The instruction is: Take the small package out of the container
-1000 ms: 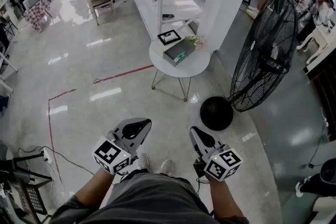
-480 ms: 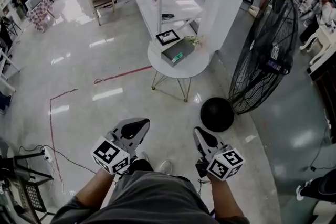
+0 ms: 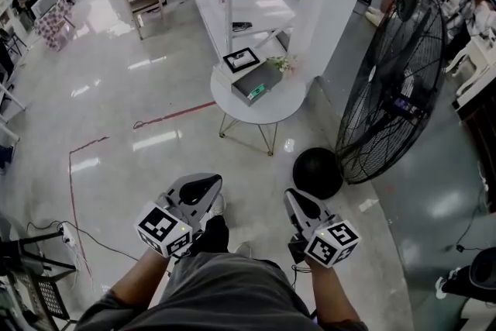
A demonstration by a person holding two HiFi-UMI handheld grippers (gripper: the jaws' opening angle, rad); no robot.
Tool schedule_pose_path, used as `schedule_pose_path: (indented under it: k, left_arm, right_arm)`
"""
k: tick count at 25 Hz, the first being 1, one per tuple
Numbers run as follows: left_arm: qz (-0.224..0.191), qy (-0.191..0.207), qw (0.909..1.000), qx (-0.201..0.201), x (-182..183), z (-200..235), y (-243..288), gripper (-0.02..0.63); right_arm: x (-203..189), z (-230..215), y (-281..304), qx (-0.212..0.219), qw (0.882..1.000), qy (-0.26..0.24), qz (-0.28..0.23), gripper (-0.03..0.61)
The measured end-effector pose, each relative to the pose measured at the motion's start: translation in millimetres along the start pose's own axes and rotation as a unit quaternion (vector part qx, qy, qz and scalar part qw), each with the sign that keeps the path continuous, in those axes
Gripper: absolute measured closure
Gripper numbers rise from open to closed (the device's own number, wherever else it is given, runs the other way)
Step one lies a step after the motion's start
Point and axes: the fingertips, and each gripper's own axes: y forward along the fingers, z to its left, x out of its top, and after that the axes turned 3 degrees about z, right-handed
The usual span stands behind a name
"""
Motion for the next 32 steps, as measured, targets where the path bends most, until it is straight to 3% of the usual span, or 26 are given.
schedule_pose_path:
  k: [7, 22, 32]
  left_arm:
    - [0.004, -0.003, 1.0000, -0.008, 5.2, 48.0, 34.2, 0.598]
    - [0.022, -0.030, 0.9987, -0.034, 25.8, 201.5, 103.1, 0.598]
    - [0.024, -0.032, 0.9973, -0.062, 35.0, 281.8, 133.5, 0.598]
  right_arm:
    - [20.3, -27.6, 47.6, -0.013, 1.000, -0.001, 0.004, 0.556]
    - [69.1, -64.9, 201.1, -0.036, 0.999, 0.021, 0.014, 0.556]
    - [95.9, -83.3, 272.1, -0.069, 0.997, 0.024, 0.016, 0.557]
